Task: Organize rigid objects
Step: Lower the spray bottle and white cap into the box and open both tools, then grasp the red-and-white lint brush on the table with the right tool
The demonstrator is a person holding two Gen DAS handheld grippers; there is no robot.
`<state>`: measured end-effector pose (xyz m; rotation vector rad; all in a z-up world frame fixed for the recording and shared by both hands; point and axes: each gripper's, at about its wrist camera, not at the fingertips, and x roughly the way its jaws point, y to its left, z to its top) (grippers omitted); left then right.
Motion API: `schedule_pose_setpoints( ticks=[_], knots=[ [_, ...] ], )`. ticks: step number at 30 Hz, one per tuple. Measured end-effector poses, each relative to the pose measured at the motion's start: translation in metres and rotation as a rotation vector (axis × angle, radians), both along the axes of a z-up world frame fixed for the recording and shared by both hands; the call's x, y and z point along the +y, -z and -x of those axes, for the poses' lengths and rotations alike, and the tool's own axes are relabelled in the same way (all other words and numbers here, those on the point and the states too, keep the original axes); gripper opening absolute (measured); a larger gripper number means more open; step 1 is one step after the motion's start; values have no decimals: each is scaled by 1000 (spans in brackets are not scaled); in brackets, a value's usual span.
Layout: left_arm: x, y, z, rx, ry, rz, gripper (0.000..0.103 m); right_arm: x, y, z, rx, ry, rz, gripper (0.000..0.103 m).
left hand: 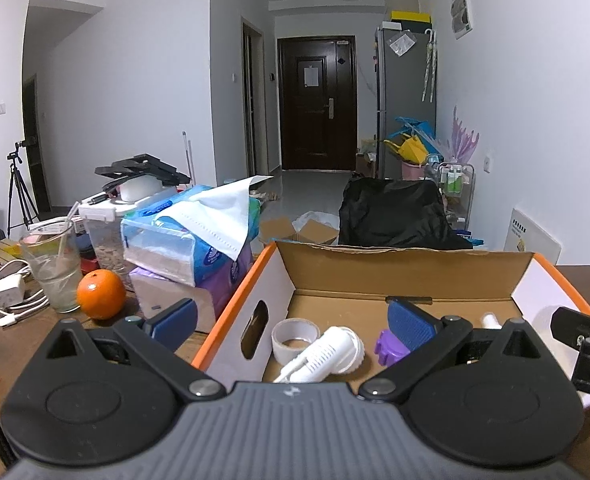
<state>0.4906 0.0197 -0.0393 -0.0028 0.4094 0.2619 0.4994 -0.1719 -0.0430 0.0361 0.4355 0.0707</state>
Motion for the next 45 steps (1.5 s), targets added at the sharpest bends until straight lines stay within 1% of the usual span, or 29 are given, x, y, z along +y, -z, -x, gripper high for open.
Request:
schedule_pose_setpoints(
  ticks=[12, 19, 28, 37, 41, 45],
  knots=[
    [-22, -2, 58, 4, 26, 2, 103, -22, -5, 58, -1, 6, 12, 103],
    [-40, 1, 90, 22, 43, 3, 103, -46, -4, 90, 11, 24, 12, 103],
    [-69, 7, 121, 52, 69, -1, 103, -79, -3, 126, 18, 38, 24, 103],
    [-108, 17, 141, 82, 100, -20, 103, -127, 15, 146, 83, 79, 80, 103],
    [-123, 23, 143, 101, 112, -25, 103, -147, 25, 146, 124, 88, 103, 103],
    [-136, 29, 144, 123, 124, -25, 103, -160, 37, 140, 186, 77, 145, 103]
  ],
)
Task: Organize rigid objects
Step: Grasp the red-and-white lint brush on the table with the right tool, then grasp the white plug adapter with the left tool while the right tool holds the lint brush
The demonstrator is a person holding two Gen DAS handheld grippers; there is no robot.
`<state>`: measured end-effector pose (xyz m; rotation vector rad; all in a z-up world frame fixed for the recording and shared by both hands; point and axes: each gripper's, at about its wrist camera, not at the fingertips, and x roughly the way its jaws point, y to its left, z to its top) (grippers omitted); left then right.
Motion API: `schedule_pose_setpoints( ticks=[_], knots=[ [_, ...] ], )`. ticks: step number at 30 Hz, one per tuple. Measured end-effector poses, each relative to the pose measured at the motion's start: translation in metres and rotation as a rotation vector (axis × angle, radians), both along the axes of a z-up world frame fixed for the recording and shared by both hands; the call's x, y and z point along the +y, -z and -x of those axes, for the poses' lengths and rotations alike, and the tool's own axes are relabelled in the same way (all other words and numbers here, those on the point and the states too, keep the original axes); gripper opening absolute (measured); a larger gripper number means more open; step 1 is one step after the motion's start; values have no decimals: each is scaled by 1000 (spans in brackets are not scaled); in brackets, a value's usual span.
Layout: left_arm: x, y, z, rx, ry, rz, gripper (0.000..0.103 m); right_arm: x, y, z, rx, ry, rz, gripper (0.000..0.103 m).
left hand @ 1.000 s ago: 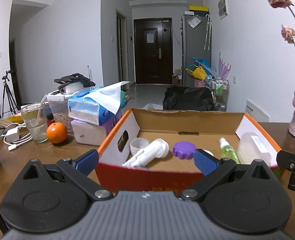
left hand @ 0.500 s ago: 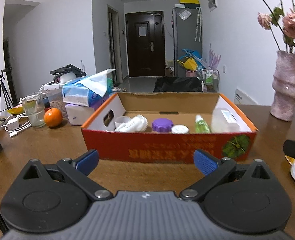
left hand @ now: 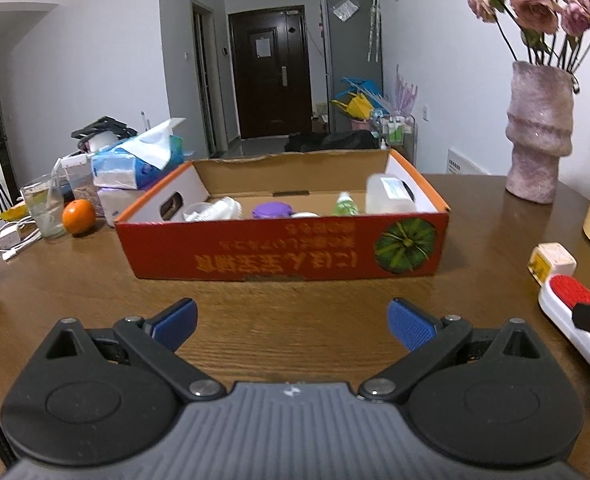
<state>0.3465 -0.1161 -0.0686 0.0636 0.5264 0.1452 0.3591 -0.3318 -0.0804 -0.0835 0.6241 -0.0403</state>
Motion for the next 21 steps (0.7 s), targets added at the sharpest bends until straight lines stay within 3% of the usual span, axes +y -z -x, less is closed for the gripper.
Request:
schedule_pose_setpoints(
  ticks=[7, 11, 13, 14, 21],
  knots=[
    [-14, 8, -3, 33, 14, 1, 103, -18, 23, -13, 119, -28, 17, 101],
    [-23, 11, -4, 47, 24, 2, 103, -29, 32, -19, 149, -48, -24, 90],
    [-28, 12, -5, 51, 29, 3, 103, -32, 32, -19, 154, -75, -55, 78],
    [-30, 13, -5, 53, 32, 4, 103, -33, 31, -19, 152, -97, -75, 58],
    [-48, 14, -8, 63, 45, 7, 103, -42, 26, -14, 120, -94, -118, 55]
  ],
)
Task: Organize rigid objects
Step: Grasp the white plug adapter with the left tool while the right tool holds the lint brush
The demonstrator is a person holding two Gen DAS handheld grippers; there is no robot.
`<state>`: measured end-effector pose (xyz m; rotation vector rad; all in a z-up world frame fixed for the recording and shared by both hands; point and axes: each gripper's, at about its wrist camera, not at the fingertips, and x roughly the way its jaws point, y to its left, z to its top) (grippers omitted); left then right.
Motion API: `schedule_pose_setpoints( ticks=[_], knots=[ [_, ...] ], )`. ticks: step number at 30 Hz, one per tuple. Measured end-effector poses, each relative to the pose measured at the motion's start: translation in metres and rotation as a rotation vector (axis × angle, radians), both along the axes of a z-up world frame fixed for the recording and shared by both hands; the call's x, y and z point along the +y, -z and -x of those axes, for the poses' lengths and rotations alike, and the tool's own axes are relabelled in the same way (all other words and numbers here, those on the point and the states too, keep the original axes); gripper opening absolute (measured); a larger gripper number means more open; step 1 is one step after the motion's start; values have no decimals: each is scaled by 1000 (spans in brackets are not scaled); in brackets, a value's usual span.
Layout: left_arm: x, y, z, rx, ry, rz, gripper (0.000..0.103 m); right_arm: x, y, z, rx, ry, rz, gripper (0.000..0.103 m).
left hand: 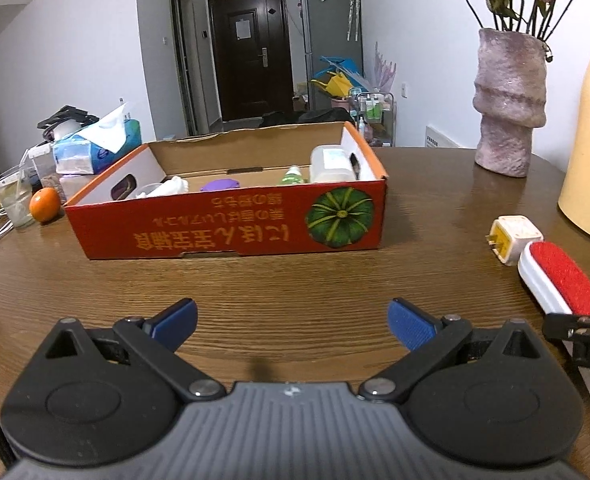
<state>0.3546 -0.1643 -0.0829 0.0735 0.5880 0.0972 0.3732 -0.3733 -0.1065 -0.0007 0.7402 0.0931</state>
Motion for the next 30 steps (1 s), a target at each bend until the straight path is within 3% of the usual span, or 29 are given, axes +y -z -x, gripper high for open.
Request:
schedule_pose_setpoints(
  ticks=[9, 22, 30],
  knots=[
    [-41, 0, -14, 2, 39, 4, 103, -35, -19, 7, -79, 39, -65, 55],
    [-120, 4, -46, 5, 128, 20, 103, -87, -18, -6, -128, 117, -33, 55],
    [-149, 5, -67, 7, 155, 35, 103, -96, -11, -22, -132, 113, 17, 54]
  ],
)
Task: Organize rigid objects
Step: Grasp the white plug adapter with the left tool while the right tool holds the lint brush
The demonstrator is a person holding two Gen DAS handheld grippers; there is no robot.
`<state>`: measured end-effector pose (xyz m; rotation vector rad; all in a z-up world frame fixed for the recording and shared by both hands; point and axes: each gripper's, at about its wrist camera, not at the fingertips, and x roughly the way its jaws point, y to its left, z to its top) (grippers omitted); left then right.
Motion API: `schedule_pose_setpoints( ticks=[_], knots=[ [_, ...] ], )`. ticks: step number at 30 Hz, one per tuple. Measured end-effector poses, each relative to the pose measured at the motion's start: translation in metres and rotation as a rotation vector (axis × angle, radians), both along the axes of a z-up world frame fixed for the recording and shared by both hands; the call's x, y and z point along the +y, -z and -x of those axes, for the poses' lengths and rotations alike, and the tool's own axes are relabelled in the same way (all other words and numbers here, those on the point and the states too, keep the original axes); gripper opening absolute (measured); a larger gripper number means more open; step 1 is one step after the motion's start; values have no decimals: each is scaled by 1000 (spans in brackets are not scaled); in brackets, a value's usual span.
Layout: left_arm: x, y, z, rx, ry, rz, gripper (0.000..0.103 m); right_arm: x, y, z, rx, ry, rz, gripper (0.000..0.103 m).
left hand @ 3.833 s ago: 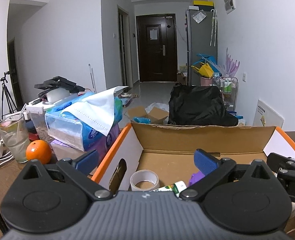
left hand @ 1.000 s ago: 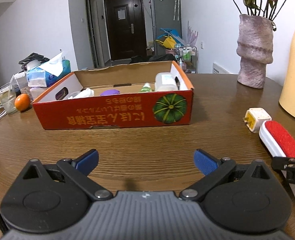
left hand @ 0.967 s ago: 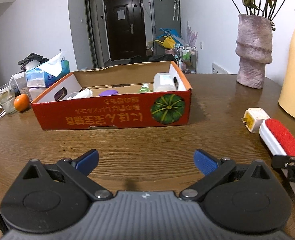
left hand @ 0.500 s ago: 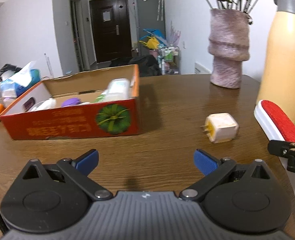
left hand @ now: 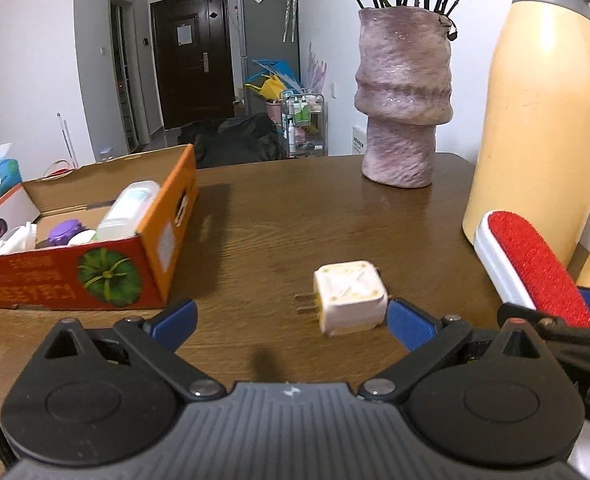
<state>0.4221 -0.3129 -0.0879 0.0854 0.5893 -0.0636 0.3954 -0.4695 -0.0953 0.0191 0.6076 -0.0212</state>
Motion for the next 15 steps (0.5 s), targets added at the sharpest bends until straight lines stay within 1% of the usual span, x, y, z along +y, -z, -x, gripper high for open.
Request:
schedule_pose_setpoints(
  ticks=[7, 12, 15],
  knots=[
    [-11, 4, -20, 27, -14, 7, 103, -7, 5, -9, -3, -1, 16, 55],
    [-21, 10, -31, 41, -20, -13, 103, -8, 9, -14, -13, -10, 32, 54],
    [-23, 12, -38, 54, -23, 1, 103, -9, 9, -15, -12, -9, 32, 54]
  ],
)
